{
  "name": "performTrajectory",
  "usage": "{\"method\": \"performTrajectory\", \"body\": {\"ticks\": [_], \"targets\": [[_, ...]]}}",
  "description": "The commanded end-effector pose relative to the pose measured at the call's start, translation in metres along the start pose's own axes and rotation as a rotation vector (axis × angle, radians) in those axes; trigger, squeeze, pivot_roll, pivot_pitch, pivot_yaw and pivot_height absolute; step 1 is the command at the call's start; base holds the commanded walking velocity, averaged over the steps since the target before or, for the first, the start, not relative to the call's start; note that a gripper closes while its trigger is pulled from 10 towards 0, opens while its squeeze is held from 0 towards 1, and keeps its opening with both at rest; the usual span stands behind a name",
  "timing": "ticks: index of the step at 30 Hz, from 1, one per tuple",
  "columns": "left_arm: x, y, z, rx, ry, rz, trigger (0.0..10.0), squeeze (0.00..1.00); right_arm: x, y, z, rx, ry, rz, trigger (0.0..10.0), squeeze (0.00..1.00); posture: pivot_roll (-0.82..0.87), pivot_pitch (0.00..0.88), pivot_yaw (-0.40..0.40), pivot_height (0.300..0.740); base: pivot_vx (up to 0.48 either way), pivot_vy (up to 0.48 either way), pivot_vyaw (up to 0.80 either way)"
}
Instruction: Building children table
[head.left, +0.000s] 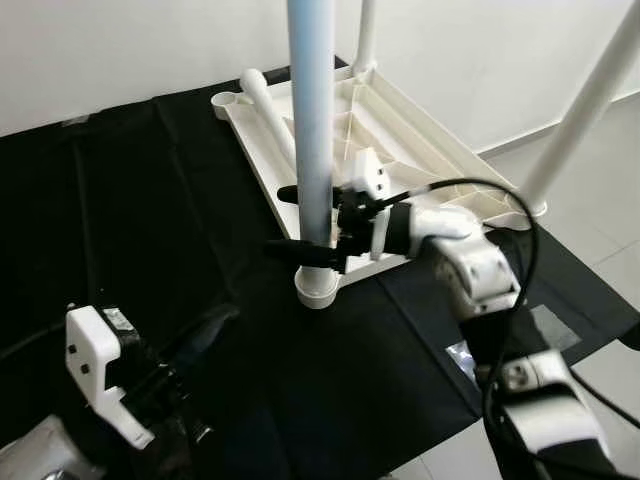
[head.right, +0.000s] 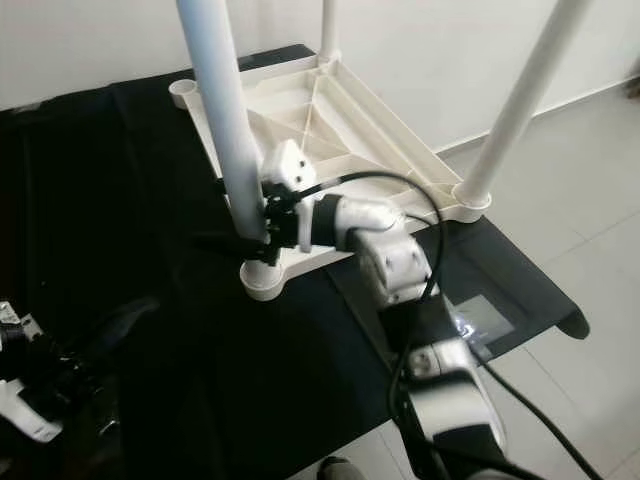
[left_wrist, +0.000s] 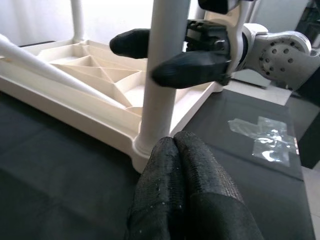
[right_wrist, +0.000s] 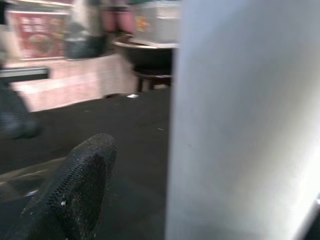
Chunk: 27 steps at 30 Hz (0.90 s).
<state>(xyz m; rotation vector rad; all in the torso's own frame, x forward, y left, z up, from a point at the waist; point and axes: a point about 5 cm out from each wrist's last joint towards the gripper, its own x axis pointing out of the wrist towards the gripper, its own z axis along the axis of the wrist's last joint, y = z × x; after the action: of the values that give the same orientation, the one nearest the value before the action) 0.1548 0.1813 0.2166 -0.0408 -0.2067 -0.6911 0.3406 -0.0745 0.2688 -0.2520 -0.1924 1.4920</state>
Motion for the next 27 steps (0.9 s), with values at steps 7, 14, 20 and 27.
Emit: {"method": "performTrajectory", "body": {"ticks": [7,14,20,27], "targets": [[-0.008,-0.007,0.006,0.014,0.041,-0.006,10.0,0.00,0.003,-0.019,0.011,-0.003,-0.031,0.083,6.2,0.00,0.10,0.302,-0.015,0.740,0.000,0.000,0.00],[-0.006,-0.010,0.007,0.006,0.044,-0.010,10.0,0.00,0.001,-0.023,0.014,0.008,-0.040,0.151,0.0,0.00,0.10,0.314,-0.015,0.740,0.000,0.000,0.00],[-0.006,-0.012,0.006,-0.005,0.045,-0.010,10.0,0.00,0.002,-0.024,0.007,-0.003,-0.032,0.118,0.0,0.00,0.09,0.308,-0.020,0.740,0.000,0.000,0.00],[-0.005,-0.011,0.005,-0.007,0.041,-0.008,10.0,0.00,0.034,-0.009,-0.029,0.031,0.022,-0.413,0.0,0.00,0.07,0.298,-0.022,0.740,0.000,0.000,0.00]]}}
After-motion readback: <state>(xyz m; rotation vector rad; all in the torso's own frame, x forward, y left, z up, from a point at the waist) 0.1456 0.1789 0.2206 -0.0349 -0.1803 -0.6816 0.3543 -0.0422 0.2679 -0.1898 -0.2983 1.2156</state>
